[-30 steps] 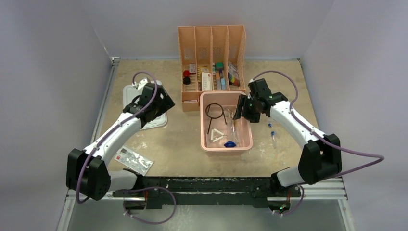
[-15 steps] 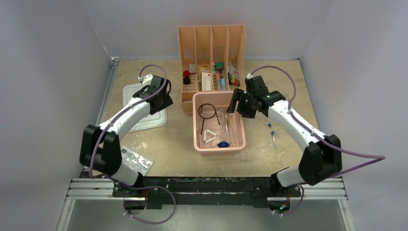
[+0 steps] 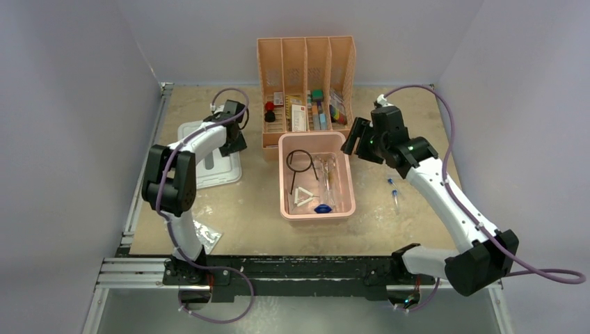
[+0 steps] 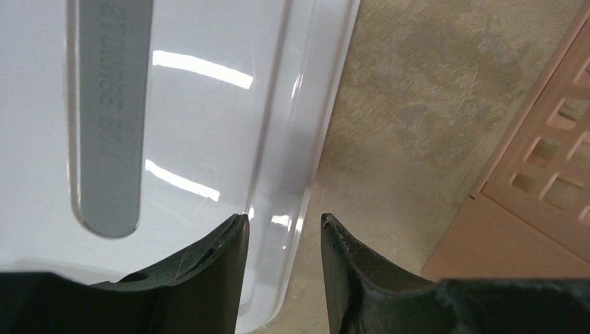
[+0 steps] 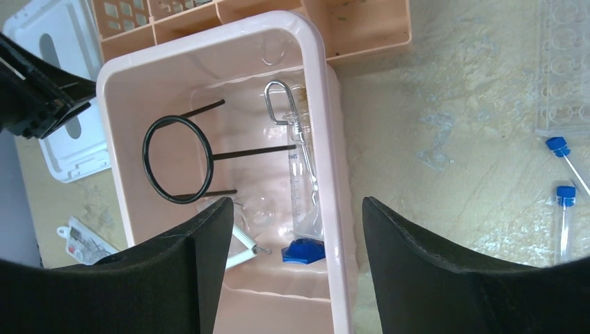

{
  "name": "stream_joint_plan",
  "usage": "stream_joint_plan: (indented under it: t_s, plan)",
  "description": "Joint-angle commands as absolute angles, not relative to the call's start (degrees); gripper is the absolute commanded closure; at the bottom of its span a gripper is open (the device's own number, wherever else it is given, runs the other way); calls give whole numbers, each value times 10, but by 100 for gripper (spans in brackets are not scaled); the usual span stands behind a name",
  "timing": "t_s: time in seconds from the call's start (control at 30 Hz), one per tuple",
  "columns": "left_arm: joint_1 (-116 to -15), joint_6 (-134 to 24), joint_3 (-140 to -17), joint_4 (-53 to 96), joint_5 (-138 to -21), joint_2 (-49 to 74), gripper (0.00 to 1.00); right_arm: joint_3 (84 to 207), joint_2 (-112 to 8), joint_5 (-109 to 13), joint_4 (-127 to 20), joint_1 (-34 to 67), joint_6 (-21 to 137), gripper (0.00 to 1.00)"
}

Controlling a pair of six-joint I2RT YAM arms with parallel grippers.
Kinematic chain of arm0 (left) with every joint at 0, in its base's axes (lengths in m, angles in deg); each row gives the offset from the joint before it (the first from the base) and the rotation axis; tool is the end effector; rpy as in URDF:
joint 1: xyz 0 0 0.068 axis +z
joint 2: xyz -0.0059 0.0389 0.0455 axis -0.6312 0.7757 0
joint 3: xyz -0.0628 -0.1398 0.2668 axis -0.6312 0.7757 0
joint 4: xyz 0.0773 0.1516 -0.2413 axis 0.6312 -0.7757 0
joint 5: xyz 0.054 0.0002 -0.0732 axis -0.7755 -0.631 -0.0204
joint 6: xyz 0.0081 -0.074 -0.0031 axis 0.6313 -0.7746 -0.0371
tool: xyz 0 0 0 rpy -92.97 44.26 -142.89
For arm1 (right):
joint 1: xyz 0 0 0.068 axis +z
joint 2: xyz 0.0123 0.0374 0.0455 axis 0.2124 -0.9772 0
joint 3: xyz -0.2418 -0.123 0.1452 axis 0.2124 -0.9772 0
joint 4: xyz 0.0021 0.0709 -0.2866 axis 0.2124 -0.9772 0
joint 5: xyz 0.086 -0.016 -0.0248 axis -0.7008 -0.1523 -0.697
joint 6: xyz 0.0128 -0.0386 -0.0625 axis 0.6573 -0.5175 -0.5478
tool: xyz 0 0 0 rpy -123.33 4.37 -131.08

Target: Organize the chemistry lab equipment

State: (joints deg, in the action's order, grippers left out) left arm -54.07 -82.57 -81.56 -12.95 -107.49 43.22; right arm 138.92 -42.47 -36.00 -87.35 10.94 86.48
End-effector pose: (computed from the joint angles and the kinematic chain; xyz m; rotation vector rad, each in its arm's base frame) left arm 0.4249 -0.0917 0.1901 -0.6492 2.4942 0.1184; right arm 0.2929 0.1206 0.3655 0.2782 2.2355 0.4802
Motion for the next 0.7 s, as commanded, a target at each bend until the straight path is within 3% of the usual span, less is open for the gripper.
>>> stream_joint_plan:
  t_s: [0.0,0.13,0.47,0.67]
  plan:
    - [-531,-786,-868,-130,-1064,469,59,1404,-405,-342,-871,110,864,31]
    - [-515,-778,-866,-121,-1057,492,57,1408,-400,-340,-874,110,869,32]
    - [-507,-751,-862,-110,-998,528,71,1408,-398,-338,-875,110,881,33]
    - [-507,-747,-856,-100,-969,523,74,1406,-395,-340,-875,110,884,34]
